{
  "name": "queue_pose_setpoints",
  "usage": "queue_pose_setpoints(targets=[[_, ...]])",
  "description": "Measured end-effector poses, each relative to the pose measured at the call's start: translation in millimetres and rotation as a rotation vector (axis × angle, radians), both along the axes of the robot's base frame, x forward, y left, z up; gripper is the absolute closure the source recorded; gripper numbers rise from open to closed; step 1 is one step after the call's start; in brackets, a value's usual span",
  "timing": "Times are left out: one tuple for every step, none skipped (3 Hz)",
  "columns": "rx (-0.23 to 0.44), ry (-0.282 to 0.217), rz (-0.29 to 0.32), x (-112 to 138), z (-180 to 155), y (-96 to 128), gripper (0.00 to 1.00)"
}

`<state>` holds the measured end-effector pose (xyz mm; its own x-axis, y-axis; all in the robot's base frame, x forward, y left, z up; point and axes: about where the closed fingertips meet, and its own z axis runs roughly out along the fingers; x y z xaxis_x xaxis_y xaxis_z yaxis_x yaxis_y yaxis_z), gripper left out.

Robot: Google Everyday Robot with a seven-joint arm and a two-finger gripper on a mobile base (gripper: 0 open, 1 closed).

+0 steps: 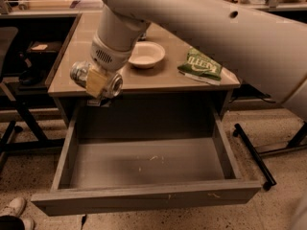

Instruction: Pick 7up can from top drawer and place on counter

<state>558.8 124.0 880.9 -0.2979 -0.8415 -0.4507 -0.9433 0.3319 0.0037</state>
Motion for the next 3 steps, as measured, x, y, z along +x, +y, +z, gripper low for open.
queue_pose_setpoints(targets=[[-0.010, 0.002, -0.011, 37.6, 0.0, 15.1, 1.00], [-0.019, 0.006, -0.014, 75.1, -7.4, 29.3, 1.00], [-0.030, 0.014, -0.015, 107.0, -16.6, 43.5, 1.00]])
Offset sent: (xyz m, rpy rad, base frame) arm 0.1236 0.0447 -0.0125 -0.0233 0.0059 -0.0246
